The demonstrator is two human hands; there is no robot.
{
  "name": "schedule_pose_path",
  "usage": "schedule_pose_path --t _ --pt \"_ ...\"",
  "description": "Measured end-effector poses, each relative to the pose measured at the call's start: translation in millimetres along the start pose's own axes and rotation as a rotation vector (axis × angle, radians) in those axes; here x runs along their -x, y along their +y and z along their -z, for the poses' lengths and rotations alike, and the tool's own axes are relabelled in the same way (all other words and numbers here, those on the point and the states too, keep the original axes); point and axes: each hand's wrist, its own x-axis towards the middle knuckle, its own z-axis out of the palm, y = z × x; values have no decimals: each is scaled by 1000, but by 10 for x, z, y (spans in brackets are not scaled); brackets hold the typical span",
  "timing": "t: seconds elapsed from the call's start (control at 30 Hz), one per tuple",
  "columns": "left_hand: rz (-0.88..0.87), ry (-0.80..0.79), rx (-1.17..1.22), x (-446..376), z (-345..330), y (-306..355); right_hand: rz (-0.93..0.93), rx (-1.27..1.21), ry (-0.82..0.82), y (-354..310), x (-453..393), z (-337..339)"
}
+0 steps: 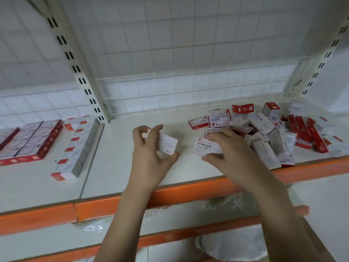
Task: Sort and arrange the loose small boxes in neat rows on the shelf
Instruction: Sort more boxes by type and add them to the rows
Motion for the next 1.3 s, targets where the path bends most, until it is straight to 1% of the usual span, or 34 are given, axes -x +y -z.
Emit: schedule_pose_path --t 0.23,0.37,0.5,0.67,0.77,0.9,1.07,1.13,1.3 --pt "149 11 39 196 496 -412 65 -19 -29 -352 -160 -322" --pt "215 -41 72 246 874 -697 98 -47 -39 -727 -250 -592" --pt "133 -67 78 269 1302 -1089 100 -68 -16 -1181 -315 -899" --pt "42 33 139 268 1925 -1525 87 -83 -7 -1826 -374 -1260" --pt "1 52 105 275 2266 -1707 92 -55 -2 -2172 -370 -1438" --pt "-43 7 25 310 2594 -1878 118 -28 6 -2529 -349 -1622" --pt "16 -12 29 385 2794 -2077 147 -13 16 -2793 -413 -1722" --pt "32 -1 -6 393 2826 -2137 160 -15 25 -2833 -451 -1737" --pt "3 -7 -91 384 2878 -2282 177 -52 29 -2825 -582 -1812"
